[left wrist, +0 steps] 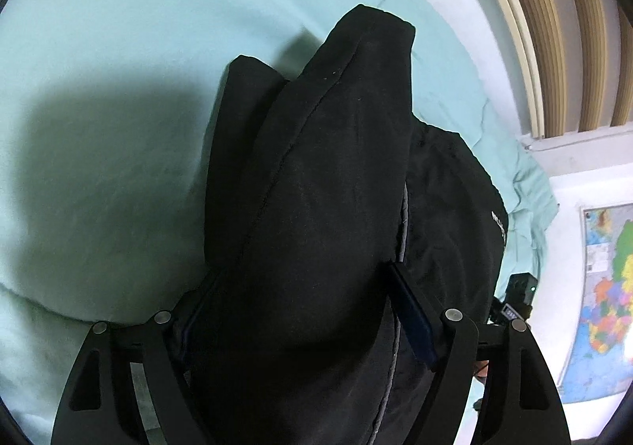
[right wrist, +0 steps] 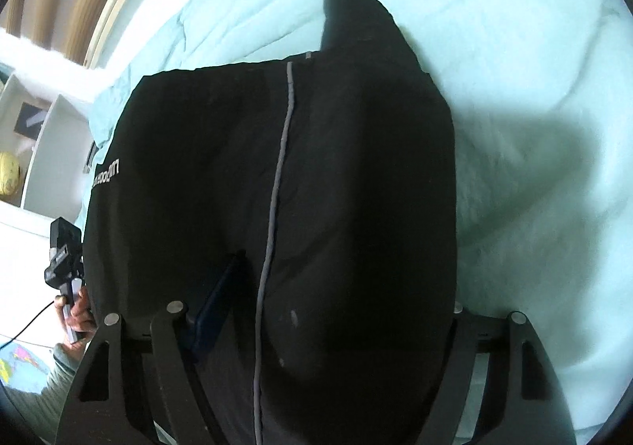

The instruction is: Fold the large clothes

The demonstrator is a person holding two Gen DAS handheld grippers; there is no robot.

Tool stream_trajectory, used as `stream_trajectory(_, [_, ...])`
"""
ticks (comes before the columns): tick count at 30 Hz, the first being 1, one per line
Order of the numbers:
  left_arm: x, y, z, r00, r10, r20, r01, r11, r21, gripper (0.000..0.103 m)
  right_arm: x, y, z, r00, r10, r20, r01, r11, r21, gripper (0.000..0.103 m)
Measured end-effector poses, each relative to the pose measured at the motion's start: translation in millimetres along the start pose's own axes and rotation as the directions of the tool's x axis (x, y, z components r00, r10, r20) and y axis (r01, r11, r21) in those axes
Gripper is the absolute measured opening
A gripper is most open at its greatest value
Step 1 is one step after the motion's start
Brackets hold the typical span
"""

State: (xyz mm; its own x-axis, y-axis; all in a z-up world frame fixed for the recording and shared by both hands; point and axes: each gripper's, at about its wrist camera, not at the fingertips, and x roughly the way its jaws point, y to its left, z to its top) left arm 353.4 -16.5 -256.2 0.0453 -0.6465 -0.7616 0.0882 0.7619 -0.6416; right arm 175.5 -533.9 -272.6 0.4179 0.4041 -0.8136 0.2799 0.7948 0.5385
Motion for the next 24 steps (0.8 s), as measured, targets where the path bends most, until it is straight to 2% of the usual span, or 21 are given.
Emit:
stream_trajectory(5, [-24,-18,-13,0.999,0.018,0.039,-0.021,0.998,0.061,0.073,-13,-5,1,0.998,-0.016,-0.063,0.012,0.998,-0.054,0.08])
stream_trajectory(7, [-31,-21,-18,0.999,0.011,0.05,-0.015,0.997,0.074,0.073,-11,-6,1,0.997,-0.018,-0.08,0.013,0.998,-0.066,0.084])
stream_trajectory(11, [-17,-14,-11,1.0,0.023,0.011,-0.024,0.998,0.054,0.076,8,-12,2,0.994,0.032,-0.103,-0.035,0.999,-0.029,0.095])
stream_trajectory(13, [-8,-13,-5,1.0,0.027,0.004,-0.027,0.999,0.046,0.077,14,-8,6,0.995,0.048,-0.088,-0.05,0.999,-0.022,0.095])
stream_trajectory(14, [-4,-12,-3,1.0,0.027,0.005,-0.027,0.999,0.04,0.077,16,-7,9,0.996,0.048,-0.073,-0.05,0.998,-0.023,0.092])
stream_trajectory(16, [-2,-14,-3,0.999,0.035,0.027,-0.036,0.999,0.032,0.069,14,-7,8,0.997,0.061,-0.052,-0.062,0.998,-0.021,0.084])
stream_trajectory(18, [-11,-24,-10,0.995,0.055,0.081,-0.062,0.994,0.087,0.046,4,-5,4,0.997,0.066,-0.029,-0.067,0.997,-0.035,0.064])
stream_trajectory(21, [-31,-38,-22,0.989,0.021,0.144,-0.039,0.992,0.12,0.036,-7,2,-2,0.999,0.047,-0.001,-0.047,0.997,-0.057,0.044])
stream_trajectory(24, [-54,-52,-33,0.983,-0.041,0.179,0.015,0.989,0.145,0.033,-14,25,2,1.0,-0.005,0.023,0.008,0.995,-0.101,0.038])
